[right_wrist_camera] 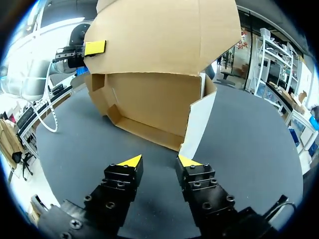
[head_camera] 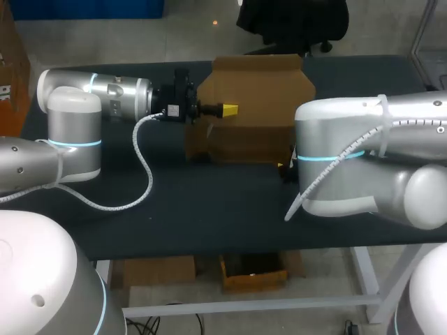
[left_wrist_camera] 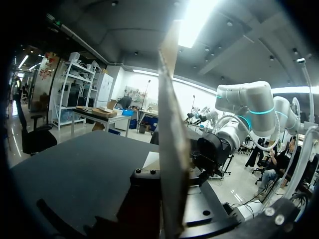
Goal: Assemble the packaging by folding the flat box into shape, placing the metal phone stand inside, and closing the box properly
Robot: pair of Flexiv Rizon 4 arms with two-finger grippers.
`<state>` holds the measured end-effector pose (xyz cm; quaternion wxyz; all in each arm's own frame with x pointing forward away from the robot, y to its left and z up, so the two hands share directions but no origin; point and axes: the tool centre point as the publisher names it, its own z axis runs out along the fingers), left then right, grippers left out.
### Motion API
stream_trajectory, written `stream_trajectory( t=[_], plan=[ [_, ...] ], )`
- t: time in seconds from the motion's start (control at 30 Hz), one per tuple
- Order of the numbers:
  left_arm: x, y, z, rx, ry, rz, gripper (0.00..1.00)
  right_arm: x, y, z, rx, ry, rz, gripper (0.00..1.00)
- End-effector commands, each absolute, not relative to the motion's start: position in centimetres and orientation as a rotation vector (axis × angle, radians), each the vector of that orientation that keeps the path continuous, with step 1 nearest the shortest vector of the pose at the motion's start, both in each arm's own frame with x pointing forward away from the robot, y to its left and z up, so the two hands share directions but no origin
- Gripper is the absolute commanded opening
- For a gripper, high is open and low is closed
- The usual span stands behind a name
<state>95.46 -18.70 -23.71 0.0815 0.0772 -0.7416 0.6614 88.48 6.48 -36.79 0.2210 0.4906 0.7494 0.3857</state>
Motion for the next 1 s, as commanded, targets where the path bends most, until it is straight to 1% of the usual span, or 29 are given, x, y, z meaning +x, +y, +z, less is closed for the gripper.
stream_trajectory(
  t=[0.03,0.23,0.43,0.8,1.0],
  plan=[
    [95.5,-18.9,-24.1,0.231,-2.215,1.979,0.00,86.5,6.3,-36.5,1.377,1.977,0.992,0.42],
    [95.5,-18.9,-24.1,0.231,-2.215,1.979,0.00,84.6,4.9,-36.0,1.363,1.975,1.025,0.41],
    [95.5,-18.9,-24.1,0.231,-2.215,1.979,0.00,83.9,3.0,-36.1,1.323,2.039,1.077,0.40],
    [95.5,-18.9,-24.1,0.231,-2.215,1.979,0.00,84.6,0.5,-36.5,1.227,2.153,1.146,0.42],
    [95.5,-18.9,-24.1,0.231,-2.215,1.979,0.00,85.5,-0.6,-36.7,1.163,2.237,1.142,0.40]
  ],
)
